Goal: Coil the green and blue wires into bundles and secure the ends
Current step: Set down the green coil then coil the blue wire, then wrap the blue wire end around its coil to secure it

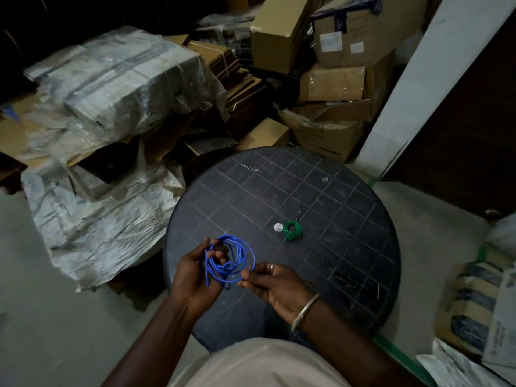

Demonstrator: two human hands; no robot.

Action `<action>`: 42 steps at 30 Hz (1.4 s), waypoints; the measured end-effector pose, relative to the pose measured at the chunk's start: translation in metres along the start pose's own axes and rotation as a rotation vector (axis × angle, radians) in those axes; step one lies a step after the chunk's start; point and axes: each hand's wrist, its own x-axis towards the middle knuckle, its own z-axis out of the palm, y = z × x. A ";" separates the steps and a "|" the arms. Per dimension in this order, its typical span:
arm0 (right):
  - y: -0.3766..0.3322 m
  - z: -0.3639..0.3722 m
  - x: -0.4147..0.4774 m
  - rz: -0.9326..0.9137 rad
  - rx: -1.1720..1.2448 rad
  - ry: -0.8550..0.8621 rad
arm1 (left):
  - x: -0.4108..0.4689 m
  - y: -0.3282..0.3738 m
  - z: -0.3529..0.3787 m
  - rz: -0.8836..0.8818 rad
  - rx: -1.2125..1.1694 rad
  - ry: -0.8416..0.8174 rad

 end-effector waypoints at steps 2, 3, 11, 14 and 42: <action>0.008 0.002 0.003 -0.019 -0.008 0.020 | 0.005 -0.007 -0.002 0.010 -0.048 0.012; 0.012 0.001 0.005 -0.028 -0.005 0.030 | 0.008 -0.011 -0.003 0.022 -0.044 0.027; 0.028 -0.027 0.028 -0.034 -0.079 -0.001 | 0.034 -0.014 -0.025 -0.029 -0.023 -0.013; 0.043 -0.086 0.065 -0.188 -0.472 0.237 | 0.034 -0.010 -0.037 -0.049 0.065 0.012; 0.032 -0.164 0.067 -0.117 -0.441 0.533 | 0.016 -0.008 -0.057 -0.069 0.350 0.267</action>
